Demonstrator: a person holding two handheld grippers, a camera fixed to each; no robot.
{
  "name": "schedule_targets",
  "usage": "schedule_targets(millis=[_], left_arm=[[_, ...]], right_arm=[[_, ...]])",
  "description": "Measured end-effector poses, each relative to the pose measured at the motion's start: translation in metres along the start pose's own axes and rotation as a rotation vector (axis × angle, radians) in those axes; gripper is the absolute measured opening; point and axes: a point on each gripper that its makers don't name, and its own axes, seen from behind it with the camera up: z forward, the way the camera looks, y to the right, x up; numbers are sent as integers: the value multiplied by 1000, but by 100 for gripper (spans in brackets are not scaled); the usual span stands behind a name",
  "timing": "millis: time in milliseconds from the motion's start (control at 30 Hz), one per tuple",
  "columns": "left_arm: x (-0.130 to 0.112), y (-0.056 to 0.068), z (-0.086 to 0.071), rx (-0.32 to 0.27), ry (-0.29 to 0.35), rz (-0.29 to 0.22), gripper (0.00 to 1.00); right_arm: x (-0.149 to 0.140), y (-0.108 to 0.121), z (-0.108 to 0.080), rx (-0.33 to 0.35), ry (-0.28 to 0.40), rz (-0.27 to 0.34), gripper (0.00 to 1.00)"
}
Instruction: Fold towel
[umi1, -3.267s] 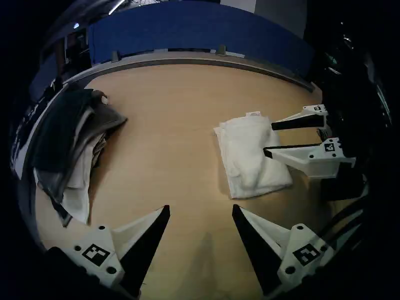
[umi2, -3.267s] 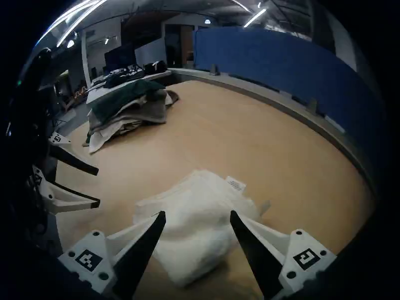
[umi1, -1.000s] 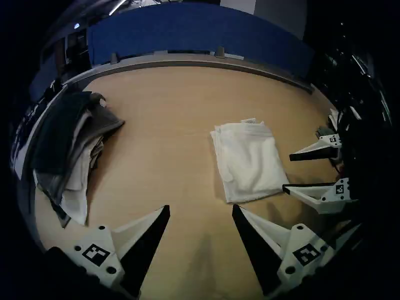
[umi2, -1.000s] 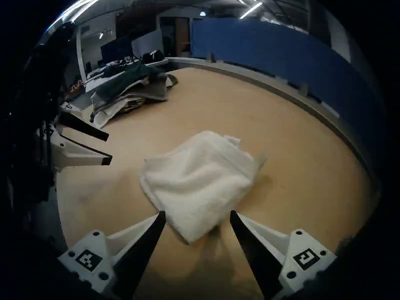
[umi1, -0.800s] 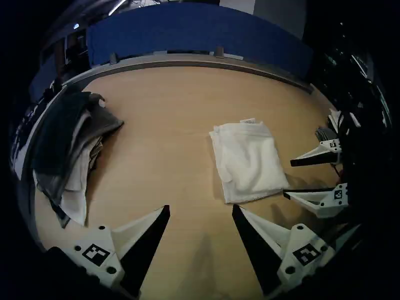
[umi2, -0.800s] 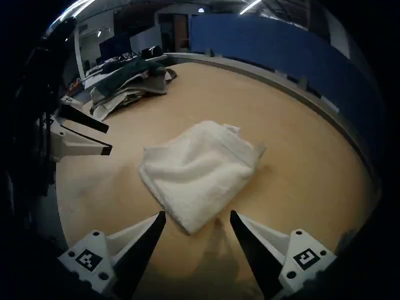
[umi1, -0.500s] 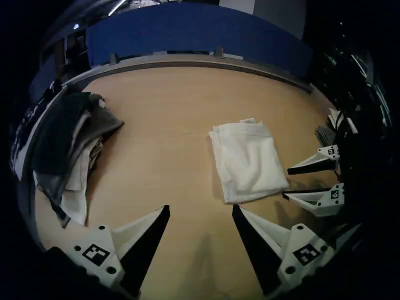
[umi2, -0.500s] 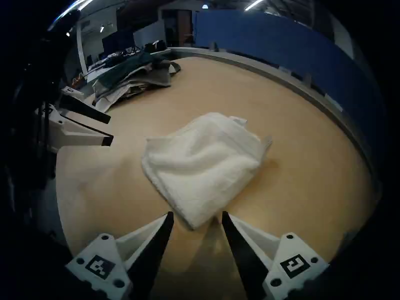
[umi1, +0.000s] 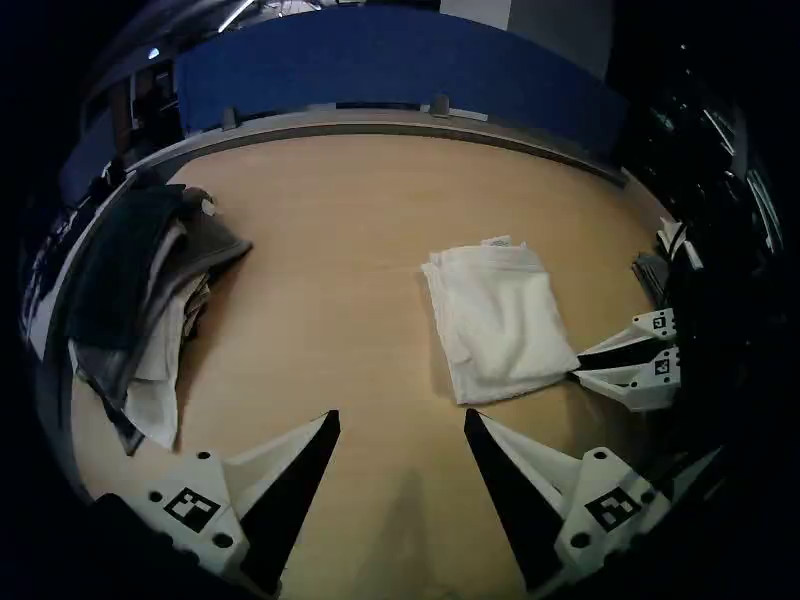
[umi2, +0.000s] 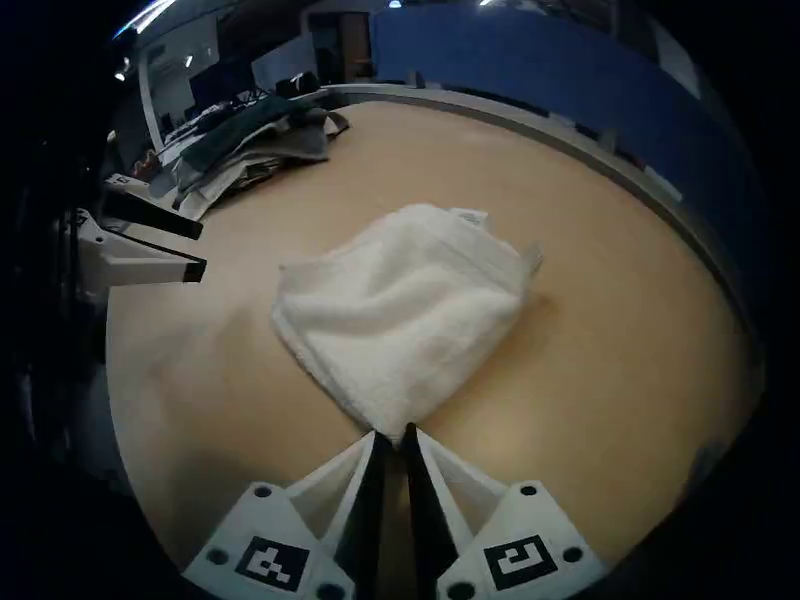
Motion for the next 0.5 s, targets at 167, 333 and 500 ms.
schedule_targets(millis=[167,333,500], left_arm=[[-1,0,0,1,0,2,93],[-1,-1,0,2,1,0,93],[0,-2,-2,4,3,0,93]], right_arm=[[4,1,-2,-13,10,-9,5],[9,3,-5,-13,30,-11,4],[22,7,-13,-23,70,-17,4]])
